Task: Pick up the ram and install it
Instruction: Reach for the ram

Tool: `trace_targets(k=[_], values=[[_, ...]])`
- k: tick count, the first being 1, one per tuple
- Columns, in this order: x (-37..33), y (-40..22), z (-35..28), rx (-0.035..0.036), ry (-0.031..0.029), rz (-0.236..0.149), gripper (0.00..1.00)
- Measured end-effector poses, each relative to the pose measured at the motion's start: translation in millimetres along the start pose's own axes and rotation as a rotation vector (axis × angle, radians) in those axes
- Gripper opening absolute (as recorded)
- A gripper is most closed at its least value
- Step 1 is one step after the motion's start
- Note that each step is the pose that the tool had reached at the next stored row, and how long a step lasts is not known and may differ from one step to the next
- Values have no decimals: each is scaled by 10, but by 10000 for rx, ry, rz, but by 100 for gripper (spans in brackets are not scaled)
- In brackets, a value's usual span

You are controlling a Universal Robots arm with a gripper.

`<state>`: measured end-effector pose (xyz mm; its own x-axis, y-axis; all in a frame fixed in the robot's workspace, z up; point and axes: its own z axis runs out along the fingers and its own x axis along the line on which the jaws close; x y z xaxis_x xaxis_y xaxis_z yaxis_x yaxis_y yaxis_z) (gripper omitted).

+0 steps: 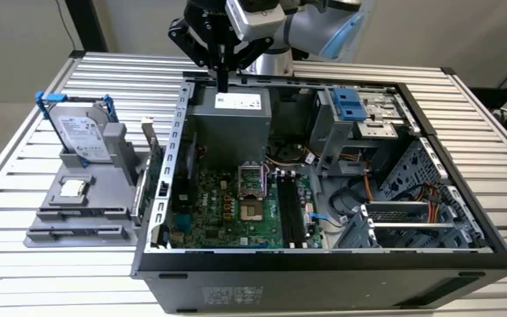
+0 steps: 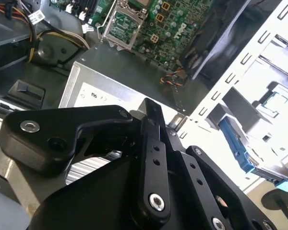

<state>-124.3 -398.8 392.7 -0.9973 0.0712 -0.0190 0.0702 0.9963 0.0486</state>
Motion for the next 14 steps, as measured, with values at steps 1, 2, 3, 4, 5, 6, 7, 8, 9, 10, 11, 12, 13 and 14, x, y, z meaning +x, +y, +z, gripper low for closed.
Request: trace_targets(k=[1,2,3,4,5,6,7,8,9,10,11,12,13,14], values=[[9,-1,0,-1,-1,-1,0],[18,-1,0,-1,0,0,0],[32,-2,-1,0,1,0,0],[47,-3,-1,0,0,0,0],[63,-4,-1,-1,-1,0,0],[81,-5,-1,-1,-1,0,0],[97,-7,-2,0,0,0,0],[115,-8,-2,-1,0,0,0],[133,-9,-2,-2,-1,0,0],[148,-10,-2,-2,-1,-1,0],[162,-11,-3,-2,-1,-1,0],[175,-12,-4,-1,0,0,0],[185,-13,-4,-1,0,-1,0],[194,-13,-4,-1,0,0,0]])
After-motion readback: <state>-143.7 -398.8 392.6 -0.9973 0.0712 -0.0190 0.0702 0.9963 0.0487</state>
